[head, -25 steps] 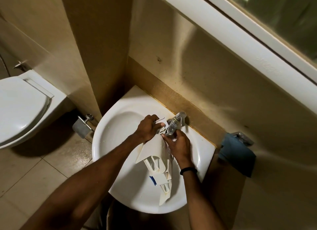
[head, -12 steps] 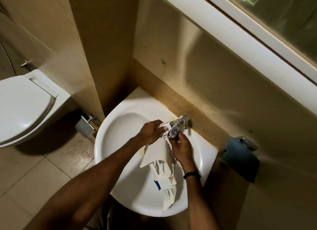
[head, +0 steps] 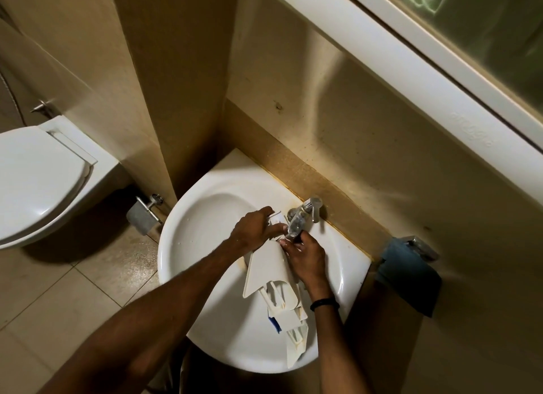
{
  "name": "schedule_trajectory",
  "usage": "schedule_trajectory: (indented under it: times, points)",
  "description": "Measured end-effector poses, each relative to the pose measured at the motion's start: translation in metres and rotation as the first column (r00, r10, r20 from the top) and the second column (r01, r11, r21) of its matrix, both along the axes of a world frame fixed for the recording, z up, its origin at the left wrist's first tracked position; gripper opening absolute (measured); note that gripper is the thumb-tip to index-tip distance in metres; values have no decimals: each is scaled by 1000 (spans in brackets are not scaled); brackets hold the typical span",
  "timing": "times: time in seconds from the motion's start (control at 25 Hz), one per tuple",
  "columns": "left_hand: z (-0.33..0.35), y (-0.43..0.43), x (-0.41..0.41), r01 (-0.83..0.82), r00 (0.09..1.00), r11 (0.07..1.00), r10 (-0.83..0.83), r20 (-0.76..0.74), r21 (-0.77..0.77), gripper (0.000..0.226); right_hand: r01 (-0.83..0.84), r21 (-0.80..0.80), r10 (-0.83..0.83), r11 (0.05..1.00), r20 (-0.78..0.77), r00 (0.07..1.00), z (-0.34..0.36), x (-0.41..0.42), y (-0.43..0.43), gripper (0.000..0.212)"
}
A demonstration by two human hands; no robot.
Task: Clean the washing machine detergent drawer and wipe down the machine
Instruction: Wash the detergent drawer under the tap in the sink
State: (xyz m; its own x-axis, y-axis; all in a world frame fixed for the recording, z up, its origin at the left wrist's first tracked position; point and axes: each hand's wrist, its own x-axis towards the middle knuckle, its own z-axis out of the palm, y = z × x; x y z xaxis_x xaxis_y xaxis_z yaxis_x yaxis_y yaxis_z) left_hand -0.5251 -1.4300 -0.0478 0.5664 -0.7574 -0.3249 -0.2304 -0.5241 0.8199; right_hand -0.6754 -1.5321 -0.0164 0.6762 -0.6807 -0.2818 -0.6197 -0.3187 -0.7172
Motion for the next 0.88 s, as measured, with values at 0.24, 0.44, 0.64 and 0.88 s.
schedule_trajectory:
  times: [0.24,0.44,0.64,0.88]
  points:
    - [-11,18,10,-126,985,991,121,-125,-34,60,151,66,-154,986,34,988,-13,-19,4,27]
    - [-15,24,23,-275,958,956,264,-112,-98,75,57,-46,-58,997,-21,998,-9,-12,9,58]
    - [-1,12,32,-221,974,974,217,-61,-51,72,85,-87,-84,993,20,996,-11,1,9,50]
    - [11,-8,54,-293,951,955,286,-121,-43,55,68,41,-70,997,51,996,-2,7,-8,41]
